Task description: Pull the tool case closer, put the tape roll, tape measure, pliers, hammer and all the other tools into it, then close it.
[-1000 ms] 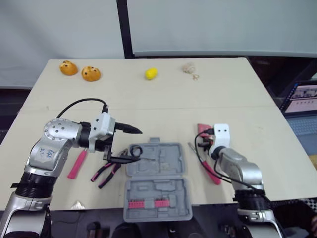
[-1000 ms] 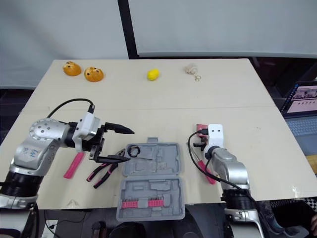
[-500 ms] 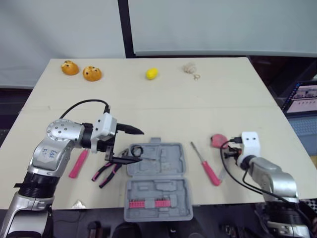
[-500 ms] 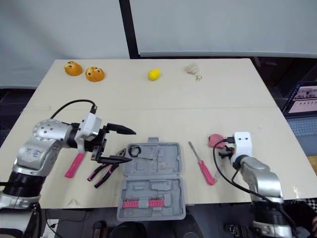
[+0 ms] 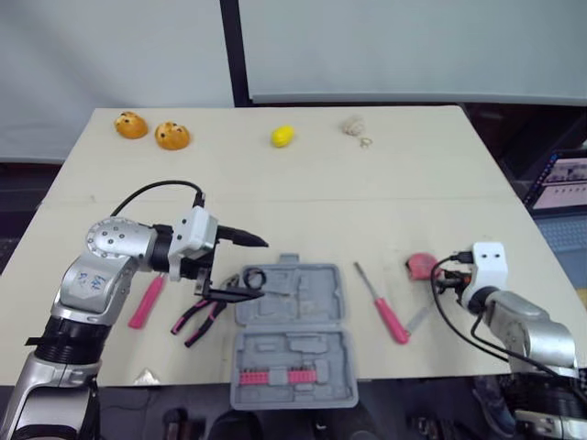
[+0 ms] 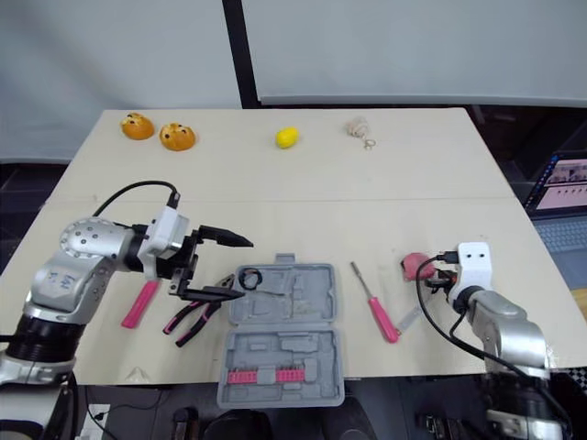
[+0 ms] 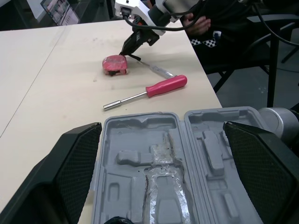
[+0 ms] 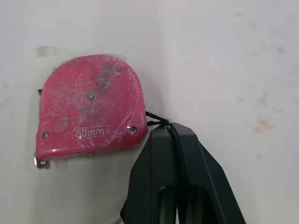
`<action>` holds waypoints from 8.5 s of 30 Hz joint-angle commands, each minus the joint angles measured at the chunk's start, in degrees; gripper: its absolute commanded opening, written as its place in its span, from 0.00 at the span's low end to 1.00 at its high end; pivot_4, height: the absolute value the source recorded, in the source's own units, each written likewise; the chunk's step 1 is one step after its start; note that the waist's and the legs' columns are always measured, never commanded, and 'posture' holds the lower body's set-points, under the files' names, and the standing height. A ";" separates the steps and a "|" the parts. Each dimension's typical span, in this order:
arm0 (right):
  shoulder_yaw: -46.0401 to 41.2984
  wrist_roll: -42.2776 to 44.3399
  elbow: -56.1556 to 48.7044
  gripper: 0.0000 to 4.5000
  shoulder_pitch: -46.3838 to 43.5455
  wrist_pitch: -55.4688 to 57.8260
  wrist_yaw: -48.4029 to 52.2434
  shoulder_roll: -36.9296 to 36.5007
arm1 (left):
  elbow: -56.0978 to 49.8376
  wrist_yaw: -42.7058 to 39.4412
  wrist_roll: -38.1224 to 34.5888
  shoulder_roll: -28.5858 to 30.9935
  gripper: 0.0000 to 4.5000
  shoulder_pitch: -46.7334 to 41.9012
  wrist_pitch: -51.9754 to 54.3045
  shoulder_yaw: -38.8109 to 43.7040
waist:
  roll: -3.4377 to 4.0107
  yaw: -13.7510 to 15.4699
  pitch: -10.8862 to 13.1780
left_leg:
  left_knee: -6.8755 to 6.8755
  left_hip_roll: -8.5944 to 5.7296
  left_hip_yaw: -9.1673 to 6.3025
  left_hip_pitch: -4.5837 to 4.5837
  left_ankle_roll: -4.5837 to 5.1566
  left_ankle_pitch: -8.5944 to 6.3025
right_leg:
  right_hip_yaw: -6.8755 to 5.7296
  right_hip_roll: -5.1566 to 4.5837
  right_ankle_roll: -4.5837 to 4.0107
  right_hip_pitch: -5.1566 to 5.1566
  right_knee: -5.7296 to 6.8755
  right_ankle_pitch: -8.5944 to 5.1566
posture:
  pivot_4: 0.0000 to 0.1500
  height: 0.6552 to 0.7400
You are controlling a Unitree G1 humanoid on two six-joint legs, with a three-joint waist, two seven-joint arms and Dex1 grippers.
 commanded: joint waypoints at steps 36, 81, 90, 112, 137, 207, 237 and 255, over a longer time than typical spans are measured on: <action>-6.19 10.03 -42.68 0.01 36.84 18.41 2.29 7.03 | -11.18 -7.71 -8.08 8.80 1.00 6.55 8.46 2.30 | 0.03 0.73 -0.01 | -0.09 0.01 -0.09 0.00 -0.07 0.00 | 0.02 0.01 -0.01 0.03 -0.03 -0.02 | 1.00 1.00; -25.19 13.75 -41.51 0.99 56.04 -14.82 49.00 -20.29 | -14.50 -9.55 -8.81 13.53 1.00 10.90 5.83 3.78 | -0.68 1.54 0.03 | -0.82 -0.11 -0.35 0.34 0.32 -0.02 | -0.14 0.05 0.02 0.93 -1.54 0.09 | 1.00 1.00; -11.00 3.92 -26.85 0.99 46.54 -29.25 48.60 -19.26 | -15.88 -9.54 -9.13 13.31 1.00 10.14 6.89 3.00 | -0.31 2.20 0.14 | -0.66 -0.16 -0.20 0.35 0.46 -0.12 | -0.13 -0.10 0.16 0.85 -1.46 0.15 | 1.00 1.00; -1.60 -5.35 -18.00 0.99 41.68 -38.55 44.47 -18.85 | -14.56 -10.08 -7.67 11.79 1.00 8.47 4.61 1.71 | -0.23 2.91 0.16 | -0.23 -0.08 -0.12 0.41 0.42 -0.09 | -0.10 -0.10 0.11 0.91 -1.22 0.15 | 1.00 1.00; 3.61 -5.09 -11.52 0.99 36.07 -35.52 42.26 -18.16 | -13.37 -10.12 -6.21 11.78 1.00 8.50 2.59 1.68 | -0.20 2.91 0.14 | -0.08 -0.07 -0.16 0.45 0.39 -0.11 | -0.10 -0.08 0.12 0.89 -0.88 0.15 | 1.00 1.00; 55.64 -16.64 -4.03 1.00 -44.15 8.42 49.28 -1.96 | 10.69 -5.18 6.33 3.17 1.00 2.30 -14.38 0.06 | 0.00 0.69 0.14 | 0.62 0.11 0.00 -0.30 0.25 -0.09 | -0.16 -0.05 -0.10 -0.31 0.34 0.00 | 1.00 1.00; 26.78 -7.06 0.96 0.59 -7.95 -31.47 37.42 4.89 | 8.35 -5.31 6.09 3.25 1.00 0.14 -12.01 -0.01 | -0.09 1.23 0.10 | 0.39 0.03 0.02 -0.11 0.12 -0.09 | -0.14 0.02 -0.10 -0.13 0.24 -0.01 | 1.00 1.00; 31.33 -10.74 6.12 0.59 -5.59 -18.29 34.17 5.79 | 9.78 -5.33 6.74 2.87 1.00 -1.28 -13.29 -0.31 | -0.31 1.20 -0.19 | 0.30 0.09 0.06 0.15 0.10 -0.08 | -0.05 0.03 -0.11 0.04 0.26 -0.01 | 1.00 1.00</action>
